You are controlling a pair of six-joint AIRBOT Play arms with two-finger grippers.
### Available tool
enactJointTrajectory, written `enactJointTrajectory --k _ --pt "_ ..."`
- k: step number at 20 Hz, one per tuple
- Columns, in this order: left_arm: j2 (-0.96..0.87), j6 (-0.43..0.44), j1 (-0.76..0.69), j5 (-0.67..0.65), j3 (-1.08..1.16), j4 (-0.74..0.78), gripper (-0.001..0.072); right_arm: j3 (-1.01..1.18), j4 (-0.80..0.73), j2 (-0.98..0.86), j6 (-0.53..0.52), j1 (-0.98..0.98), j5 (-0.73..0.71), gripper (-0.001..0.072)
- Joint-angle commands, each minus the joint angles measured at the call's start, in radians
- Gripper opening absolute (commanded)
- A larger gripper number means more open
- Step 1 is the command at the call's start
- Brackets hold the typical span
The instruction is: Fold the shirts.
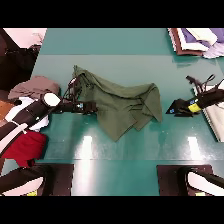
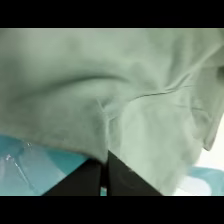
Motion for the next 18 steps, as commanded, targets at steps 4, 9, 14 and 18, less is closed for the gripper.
enactJointTrajectory --k 4,9,14,18 --pt "0.001 0.001 0.0 -0.068 0.055 0.053 0.0023 -0.233 0.188 -0.001 -0.052 0.003 -0.295 0.0595" --pt "0.001 0.0 0.0 -0.076 0.055 0.053 0.0023 -0.246 0.254 -0.068 -0.077 0.005 -0.319 0.0529" --pt "0.001 0.0 0.0 -0.086 0.055 0.056 0.0023 -0.246 0.249 -0.065 -0.098 0.005 -0.311 0.0017" --pt "0.006 0.0 0.04 -0.16 0.136 0.109 0.0023 -0.242 0.207 0.057 -0.103 -0.021 -0.303 0.0015"
